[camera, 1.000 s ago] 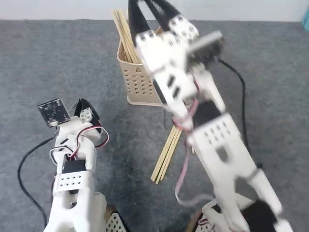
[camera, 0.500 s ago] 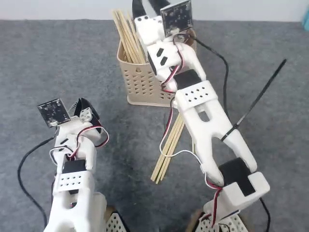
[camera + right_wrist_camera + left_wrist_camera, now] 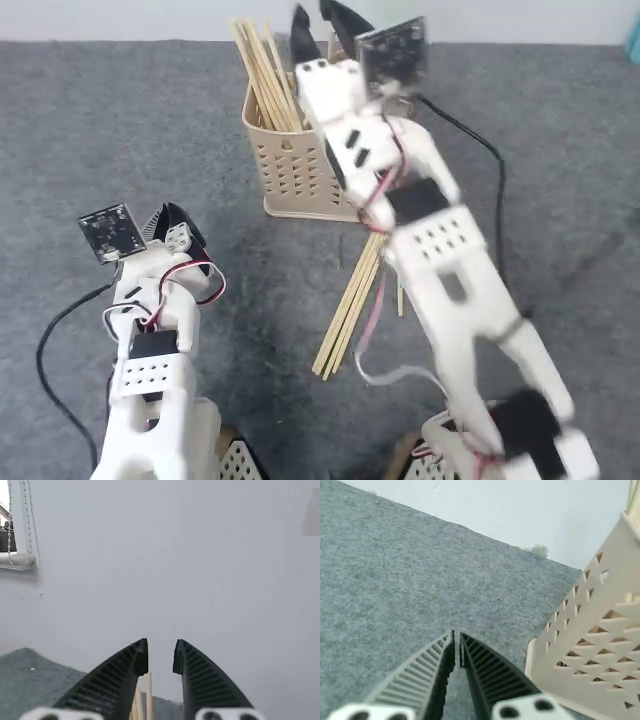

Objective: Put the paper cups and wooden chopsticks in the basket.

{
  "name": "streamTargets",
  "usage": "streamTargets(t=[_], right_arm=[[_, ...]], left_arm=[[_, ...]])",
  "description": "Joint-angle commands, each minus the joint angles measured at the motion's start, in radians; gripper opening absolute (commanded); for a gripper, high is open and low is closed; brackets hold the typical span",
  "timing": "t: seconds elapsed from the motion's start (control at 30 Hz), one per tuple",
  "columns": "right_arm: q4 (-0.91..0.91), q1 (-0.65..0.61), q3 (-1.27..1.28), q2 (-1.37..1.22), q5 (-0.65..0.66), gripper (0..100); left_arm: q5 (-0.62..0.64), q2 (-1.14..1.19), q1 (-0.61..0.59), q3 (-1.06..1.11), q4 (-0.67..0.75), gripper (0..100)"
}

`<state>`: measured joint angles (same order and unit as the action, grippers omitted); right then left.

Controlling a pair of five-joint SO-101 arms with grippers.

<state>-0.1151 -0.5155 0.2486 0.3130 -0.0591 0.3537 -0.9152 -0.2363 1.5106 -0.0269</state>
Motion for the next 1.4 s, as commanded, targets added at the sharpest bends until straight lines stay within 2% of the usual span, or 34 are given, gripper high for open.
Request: streamTargets(t=[0.0, 0.27, 0.47, 0.67, 0.97, 1.07, 1.23, 1.37], right_arm=[[-0.186, 0.018, 0.054, 0.297, -0.112, 9.1], [-0.519, 0.087, 0.270, 0.763, -0.210, 9.1], [-0.714, 0.090, 0.551, 0.951, -0.213, 9.1], [-0.682, 0.113, 0.773, 0.966, -0.218, 9.1], [-0.409, 0.179, 1.091, 0.964, -0.209, 9.3], [-0.354, 0.188, 1.165, 0.964, -0.167, 9.4], [-0.375, 0.188, 1.140, 0.898, -0.149, 9.4], [-0.467, 0.188, 0.982, 0.722, -0.147, 9.4]], left_arm=[[-0.002, -0.025, 0.000, -0.002, 0.034, 1], [-0.002, -0.025, -0.002, -0.002, 0.031, 1], [-0.002, -0.025, -0.003, -0.002, 0.029, 1], [-0.002, -0.025, -0.003, 0.005, 0.029, 1], [-0.002, -0.025, -0.005, 0.005, 0.029, 1], [-0.002, -0.025, -0.005, 0.005, 0.029, 1], [-0.002, -0.025, -0.005, 0.005, 0.029, 1], [-0.002, -0.025, -0.005, 0.005, 0.029, 1]])
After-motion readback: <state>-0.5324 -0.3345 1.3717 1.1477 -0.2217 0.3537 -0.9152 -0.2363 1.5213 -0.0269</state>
